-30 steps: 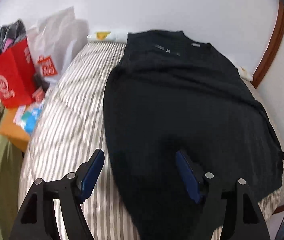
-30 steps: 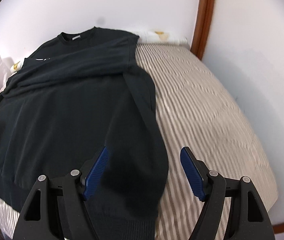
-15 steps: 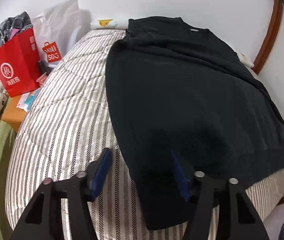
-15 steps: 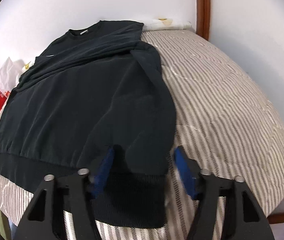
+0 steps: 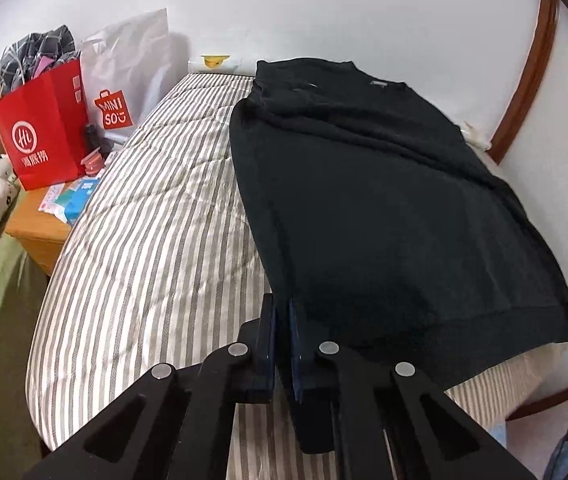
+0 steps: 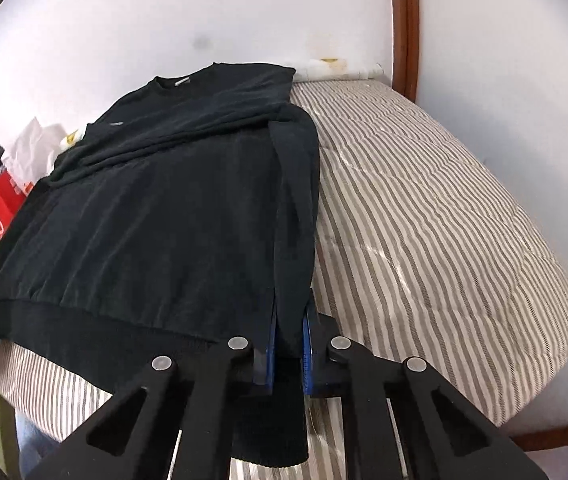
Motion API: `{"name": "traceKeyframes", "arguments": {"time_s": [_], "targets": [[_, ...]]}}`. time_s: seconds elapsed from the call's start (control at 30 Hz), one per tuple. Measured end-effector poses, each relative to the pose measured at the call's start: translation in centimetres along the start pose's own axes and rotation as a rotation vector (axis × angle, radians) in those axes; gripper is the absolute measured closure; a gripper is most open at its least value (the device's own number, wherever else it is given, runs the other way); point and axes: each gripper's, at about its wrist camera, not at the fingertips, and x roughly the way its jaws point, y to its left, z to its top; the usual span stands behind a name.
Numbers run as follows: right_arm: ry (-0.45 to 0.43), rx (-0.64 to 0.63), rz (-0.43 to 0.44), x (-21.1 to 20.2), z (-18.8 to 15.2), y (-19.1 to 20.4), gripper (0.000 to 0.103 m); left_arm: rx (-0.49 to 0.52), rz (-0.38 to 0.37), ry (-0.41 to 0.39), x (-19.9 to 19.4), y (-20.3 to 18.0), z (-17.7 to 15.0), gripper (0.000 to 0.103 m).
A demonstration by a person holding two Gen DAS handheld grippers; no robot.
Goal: Fold small clothes
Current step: 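Grasp the sweatshirt hem with both grippers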
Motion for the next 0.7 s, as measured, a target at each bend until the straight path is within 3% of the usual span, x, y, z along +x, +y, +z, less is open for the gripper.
{"name": "traceKeyframes", "arguments": {"time_s": [0.2,0.4,0.57,0.7], "targets": [[-0.010,0.003,0.033,-2.5,-1.0,-0.4,0.093,0.006,-0.029,0.012,-1.9,0.2,-2.8,0.096],[0.006,-0.053,-0.004,-2.3,-2.3,0.1,0.092,0.033,-0.027,0.020,-1.6,0.1,-4.2,0.096],[0.021,-0.054,-0.006,-1.2,-2.3,0.3,0.085,-0.005,-0.080,0.024,-1.2,0.8,-4.1,0.091],[0.038,-0.022,0.014,-0.3,-2.4,-0.1,0.072,-0.055,-0.116,0.037,0.0,1.7,-4.0,0.087]]}}
